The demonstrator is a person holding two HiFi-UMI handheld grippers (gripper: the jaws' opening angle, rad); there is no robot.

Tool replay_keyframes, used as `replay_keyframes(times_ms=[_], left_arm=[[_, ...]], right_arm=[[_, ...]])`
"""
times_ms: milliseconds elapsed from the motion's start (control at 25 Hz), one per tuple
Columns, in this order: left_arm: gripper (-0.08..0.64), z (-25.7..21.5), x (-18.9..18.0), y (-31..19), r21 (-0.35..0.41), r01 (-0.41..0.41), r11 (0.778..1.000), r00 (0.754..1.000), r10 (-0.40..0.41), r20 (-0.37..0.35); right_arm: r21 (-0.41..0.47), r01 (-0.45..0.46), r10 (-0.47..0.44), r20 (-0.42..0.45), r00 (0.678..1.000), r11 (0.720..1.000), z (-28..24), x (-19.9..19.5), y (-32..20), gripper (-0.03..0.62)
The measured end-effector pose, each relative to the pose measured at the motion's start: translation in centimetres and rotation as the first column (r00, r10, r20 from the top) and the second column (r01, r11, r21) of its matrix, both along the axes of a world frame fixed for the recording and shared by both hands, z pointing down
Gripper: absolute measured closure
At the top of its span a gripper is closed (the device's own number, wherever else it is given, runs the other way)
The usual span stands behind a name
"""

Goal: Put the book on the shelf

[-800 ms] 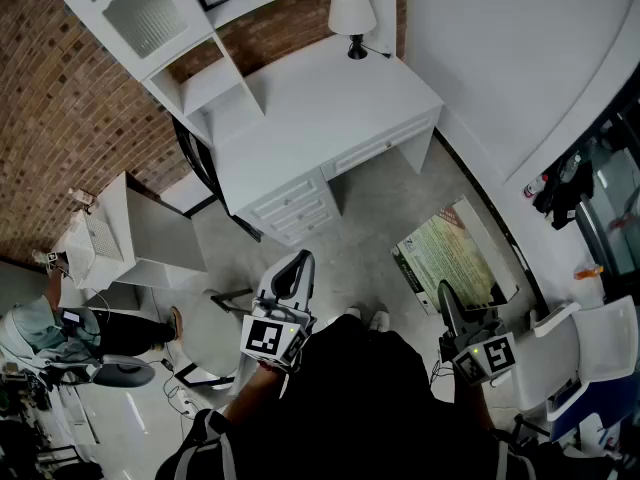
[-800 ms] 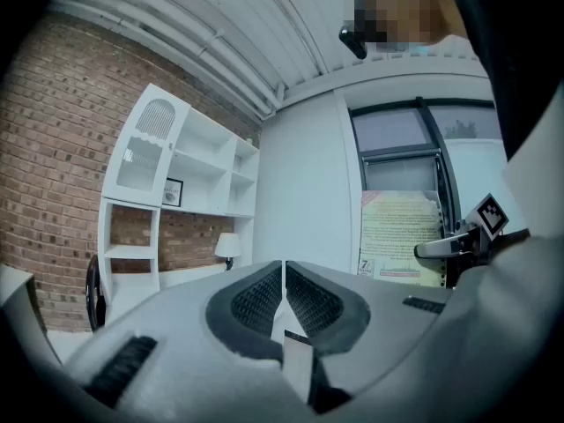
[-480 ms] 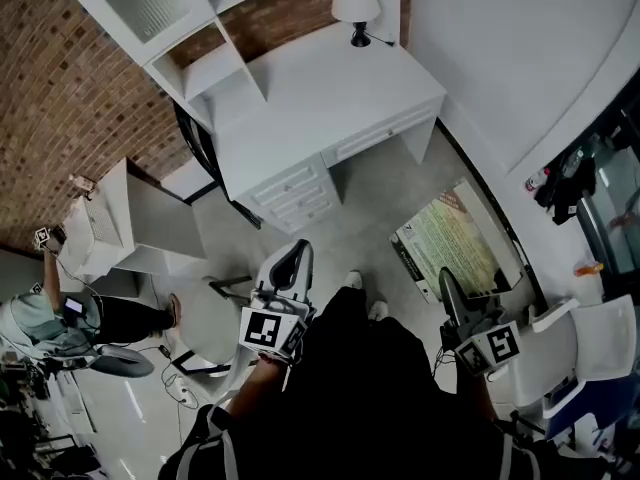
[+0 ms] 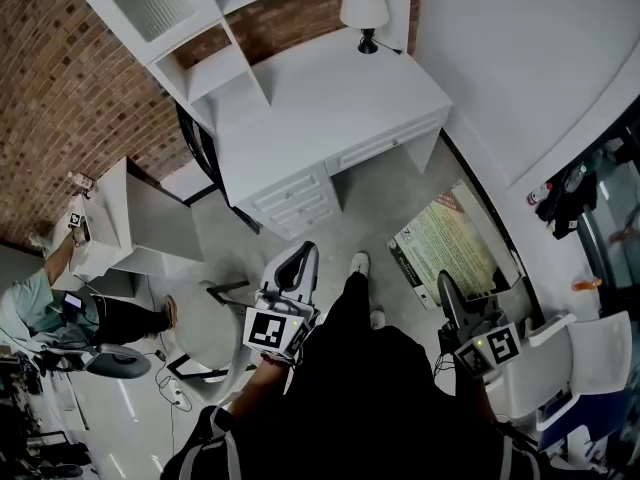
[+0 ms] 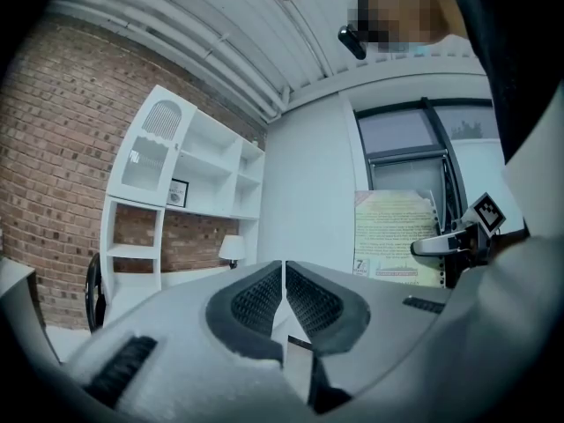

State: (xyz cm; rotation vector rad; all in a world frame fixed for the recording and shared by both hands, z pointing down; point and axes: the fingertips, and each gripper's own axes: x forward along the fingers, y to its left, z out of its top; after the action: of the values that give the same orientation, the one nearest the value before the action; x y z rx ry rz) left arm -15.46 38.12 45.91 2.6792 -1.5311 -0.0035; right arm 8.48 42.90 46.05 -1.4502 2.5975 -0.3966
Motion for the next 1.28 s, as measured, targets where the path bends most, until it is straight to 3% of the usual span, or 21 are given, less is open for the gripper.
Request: replay_keyframes(times_ms=[840,1080,1280], left_arm=[[0.531,-0.7,-0.2,-18.2,0.012,-0.073,0.997,0.997,0.073,0.0],[0.531,-0.8,-1.1,-23.2,0.003,-0.094,0.996,0.995,0.095,-0.017],[0.531,0.1,-2.0,-26.2,0.025,-0.125,0.992,0.992,0.124,0.012]], right_arm=[[0.009,-0.005,0.005,-0.024,1.0,1.0,-2.2,-1.8,-16.6,0.428],[-0.014,-0.045,0.044,-0.032,0.999,0.999,-2.2,-2.6,-21.3,0.428],[-0.015,-0.074,0.074,-0.03,0.997,0.997,-2.0,-3.1,-23.5,0.428]])
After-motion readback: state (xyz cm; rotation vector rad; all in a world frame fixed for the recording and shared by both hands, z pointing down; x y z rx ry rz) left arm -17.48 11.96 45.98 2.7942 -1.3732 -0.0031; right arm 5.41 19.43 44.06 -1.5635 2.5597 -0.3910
